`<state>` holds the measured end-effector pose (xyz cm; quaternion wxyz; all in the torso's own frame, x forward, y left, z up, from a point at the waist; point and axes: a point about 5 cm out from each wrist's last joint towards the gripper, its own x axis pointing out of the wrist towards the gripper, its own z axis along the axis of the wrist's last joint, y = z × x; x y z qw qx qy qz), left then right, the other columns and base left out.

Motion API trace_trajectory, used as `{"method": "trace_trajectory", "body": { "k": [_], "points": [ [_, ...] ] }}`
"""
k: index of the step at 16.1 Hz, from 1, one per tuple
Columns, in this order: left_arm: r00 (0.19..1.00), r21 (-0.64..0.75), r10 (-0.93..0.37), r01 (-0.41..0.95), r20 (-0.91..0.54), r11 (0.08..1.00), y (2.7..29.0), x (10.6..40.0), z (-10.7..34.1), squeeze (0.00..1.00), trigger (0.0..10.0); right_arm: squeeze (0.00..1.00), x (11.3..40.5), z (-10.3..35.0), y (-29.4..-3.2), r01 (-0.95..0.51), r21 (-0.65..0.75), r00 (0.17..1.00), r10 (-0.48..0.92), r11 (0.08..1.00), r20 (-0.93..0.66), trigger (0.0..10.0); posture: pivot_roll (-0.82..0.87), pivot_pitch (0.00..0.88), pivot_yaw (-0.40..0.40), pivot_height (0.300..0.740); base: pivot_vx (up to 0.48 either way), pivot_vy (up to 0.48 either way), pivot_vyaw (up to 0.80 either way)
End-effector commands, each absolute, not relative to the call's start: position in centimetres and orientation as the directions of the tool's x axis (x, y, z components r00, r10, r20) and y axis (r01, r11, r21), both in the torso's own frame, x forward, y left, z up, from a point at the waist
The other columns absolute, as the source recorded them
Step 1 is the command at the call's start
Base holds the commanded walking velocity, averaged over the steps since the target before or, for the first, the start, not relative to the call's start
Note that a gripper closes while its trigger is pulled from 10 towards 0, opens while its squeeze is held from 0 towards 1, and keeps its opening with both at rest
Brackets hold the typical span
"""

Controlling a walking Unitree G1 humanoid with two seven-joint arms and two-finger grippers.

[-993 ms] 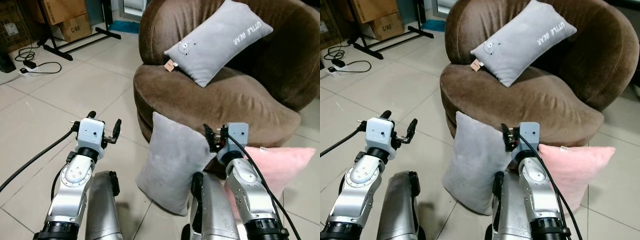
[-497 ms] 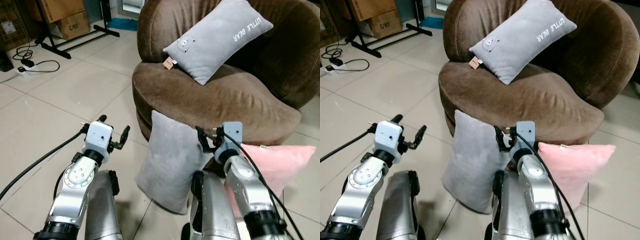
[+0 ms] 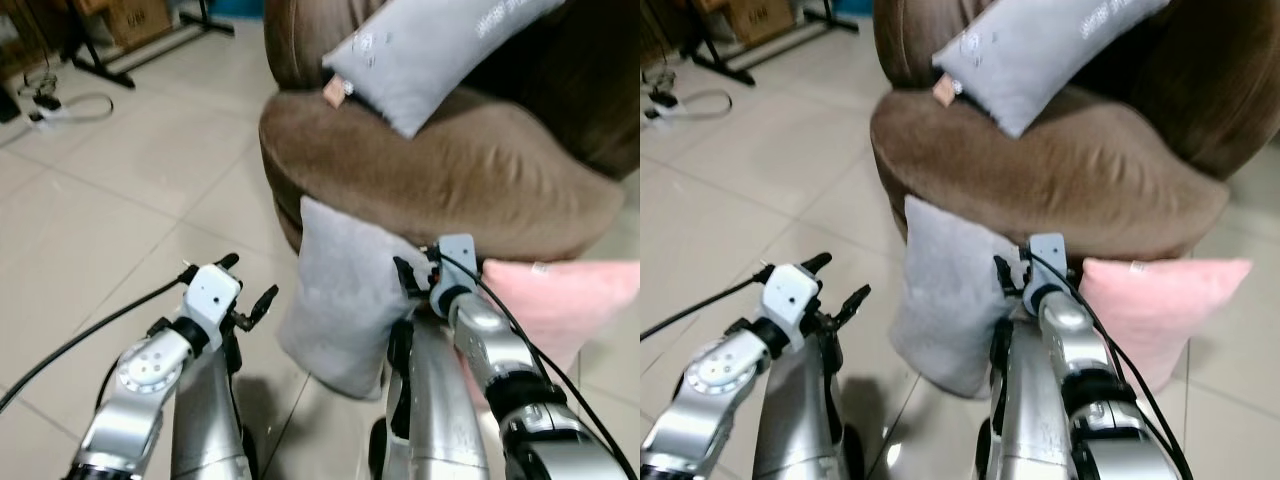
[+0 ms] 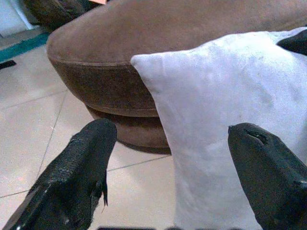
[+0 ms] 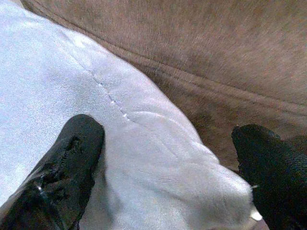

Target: Move the pillow to the sofa from floor

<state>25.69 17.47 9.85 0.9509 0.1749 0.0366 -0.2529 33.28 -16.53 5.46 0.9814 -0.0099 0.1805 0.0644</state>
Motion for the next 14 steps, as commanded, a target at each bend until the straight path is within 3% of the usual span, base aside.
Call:
{"method": "trace_trajectory", "body": {
  "k": [1, 4, 5, 6, 7, 14],
  "points": [
    [0.857, 0.307, -0.485, 0.515, -0.173, 0.801, 17.6, 25.2, 9.9, 0.20, 10.0, 0.00, 33.2, 4.9, -16.8, -0.116, 0.021, 0.918, 0.116, 0.993, -0.379, 10.0, 0.05, 0.222, 0.014, 0.421, 0.000, 0.000, 0.00],
    [0.836, 0.297, -0.510, 0.549, -0.204, 0.781, 17.8, 24.2, 10.0, 0.19, 10.0, 0.00, 33.1, 4.2, -16.2, -0.130, 0.058, 0.908, 0.143, 0.990, -0.394, 10.0, 0.06, 0.252, 0.024, 0.421, 0.000, 0.000, 0.00],
    [0.832, 0.292, -0.514, 0.554, -0.208, 0.779, 17.7, 24.0, 10.1, 0.20, 10.0, 0.00, 33.0, 4.1, -16.0, -0.134, 0.067, 0.908, 0.149, 0.989, -0.392, 9.1, 0.06, 0.251, 0.022, 0.421, 0.000, 0.000, 0.00],
    [0.827, 0.284, -0.520, 0.561, -0.213, 0.777, 17.6, 23.9, 10.1, 0.20, 10.0, 0.00, 33.0, 4.1, -15.7, -0.139, 0.078, 0.909, 0.159, 0.987, -0.386, 0.6, 0.06, 0.249, 0.020, 0.421, 0.000, 0.000, 0.00],
    [0.818, 0.272, -0.531, 0.575, -0.222, 0.772, 17.5, 23.7, 10.0, 0.20, 10.0, 0.00, 32.9, 4.1, -15.5, -0.151, 0.088, 0.911, 0.173, 0.985, -0.374, 0.0, 0.06, 0.245, 0.019, 0.421, 0.000, 0.000, 0.00],
    [0.794, 0.242, -0.557, 0.606, -0.243, 0.758, 17.3, 23.5, 9.8, 0.20, 10.0, 0.00, 32.9, 4.5, -15.6, -0.181, 0.096, 0.927, 0.203, 0.979, -0.315, 0.0, 0.05, 0.226, 0.011, 0.421, 0.000, 0.000, 0.00]
  ]
}}
